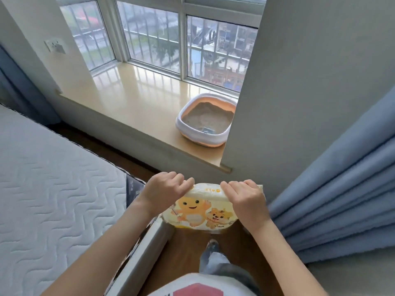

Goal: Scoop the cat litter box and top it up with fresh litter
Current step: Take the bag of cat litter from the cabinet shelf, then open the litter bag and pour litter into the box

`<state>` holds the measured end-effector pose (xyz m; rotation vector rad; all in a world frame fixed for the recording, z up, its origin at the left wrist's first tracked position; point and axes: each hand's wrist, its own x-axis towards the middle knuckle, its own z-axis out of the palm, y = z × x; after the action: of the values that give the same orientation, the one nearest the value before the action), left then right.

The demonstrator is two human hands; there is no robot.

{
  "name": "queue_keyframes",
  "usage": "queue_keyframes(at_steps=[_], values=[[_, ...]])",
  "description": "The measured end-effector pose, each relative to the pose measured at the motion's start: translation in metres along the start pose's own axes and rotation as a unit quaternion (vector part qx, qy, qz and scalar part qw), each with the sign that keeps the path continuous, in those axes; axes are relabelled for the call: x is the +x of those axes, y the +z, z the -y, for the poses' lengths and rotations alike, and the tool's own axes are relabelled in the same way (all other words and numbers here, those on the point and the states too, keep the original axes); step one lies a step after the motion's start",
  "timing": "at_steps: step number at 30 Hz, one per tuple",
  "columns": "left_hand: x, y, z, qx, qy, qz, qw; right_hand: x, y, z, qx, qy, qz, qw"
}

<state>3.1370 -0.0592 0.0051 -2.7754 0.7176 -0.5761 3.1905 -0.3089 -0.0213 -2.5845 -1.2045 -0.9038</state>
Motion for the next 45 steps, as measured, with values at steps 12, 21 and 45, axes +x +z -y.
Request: queue_keyframes(at_steps=[12, 21, 45], values=[[0.103, 0.062, 0.098, 0.013, -0.112, 0.068, 0.991, 0.14, 0.116, -0.112, 0.088, -0.062, 0.013, 0.994], [0.145, 0.131, 0.223, 0.04, -0.136, 0.071, 0.987, 0.258, 0.204, -0.134, 0.113, -0.051, -0.009, 0.992], [0.222, 0.231, 0.499, 0.011, -0.117, 0.11, 0.987, 0.502, 0.37, -0.15, 0.124, -0.009, 0.083, 0.989]])
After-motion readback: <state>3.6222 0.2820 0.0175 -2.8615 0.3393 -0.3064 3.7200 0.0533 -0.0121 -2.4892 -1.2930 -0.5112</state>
